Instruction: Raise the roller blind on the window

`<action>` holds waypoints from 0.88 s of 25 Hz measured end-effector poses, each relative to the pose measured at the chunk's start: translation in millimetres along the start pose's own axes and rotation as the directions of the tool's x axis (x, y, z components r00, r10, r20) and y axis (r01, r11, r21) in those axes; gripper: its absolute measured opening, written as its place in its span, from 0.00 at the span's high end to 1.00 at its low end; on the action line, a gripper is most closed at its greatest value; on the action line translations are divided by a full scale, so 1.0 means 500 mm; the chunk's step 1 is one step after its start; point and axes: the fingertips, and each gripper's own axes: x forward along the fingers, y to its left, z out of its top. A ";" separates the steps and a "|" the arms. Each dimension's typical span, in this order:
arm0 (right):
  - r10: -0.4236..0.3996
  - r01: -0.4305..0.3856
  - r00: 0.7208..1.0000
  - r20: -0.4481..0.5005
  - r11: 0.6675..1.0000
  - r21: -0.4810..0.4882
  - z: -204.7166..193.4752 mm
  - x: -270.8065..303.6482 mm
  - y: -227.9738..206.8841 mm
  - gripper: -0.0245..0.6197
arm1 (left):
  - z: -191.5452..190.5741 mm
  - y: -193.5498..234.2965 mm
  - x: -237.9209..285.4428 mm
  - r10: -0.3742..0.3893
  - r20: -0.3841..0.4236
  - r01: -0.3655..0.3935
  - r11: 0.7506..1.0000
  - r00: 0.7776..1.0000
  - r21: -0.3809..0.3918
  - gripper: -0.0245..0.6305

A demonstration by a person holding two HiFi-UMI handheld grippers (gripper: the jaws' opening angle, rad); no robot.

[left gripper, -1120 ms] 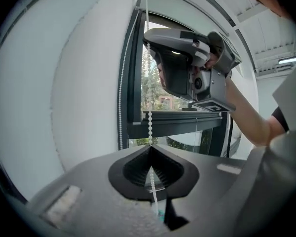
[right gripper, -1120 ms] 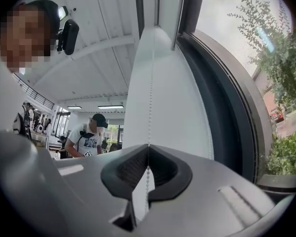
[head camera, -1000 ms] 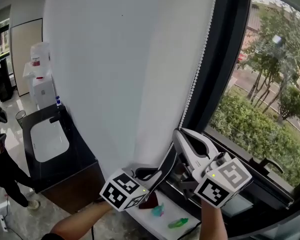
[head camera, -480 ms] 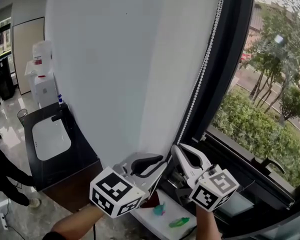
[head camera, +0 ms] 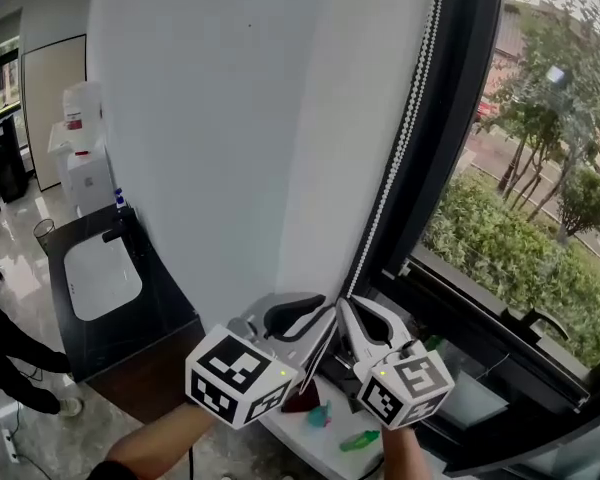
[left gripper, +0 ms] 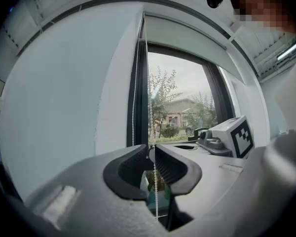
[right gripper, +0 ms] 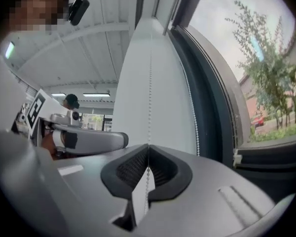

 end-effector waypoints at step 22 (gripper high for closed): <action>-0.226 0.232 0.971 -0.079 0.968 0.092 -0.128 -0.105 0.071 0.95 | -0.172 -0.042 -0.054 0.101 -0.079 -0.102 0.995 0.992 -0.015 0.94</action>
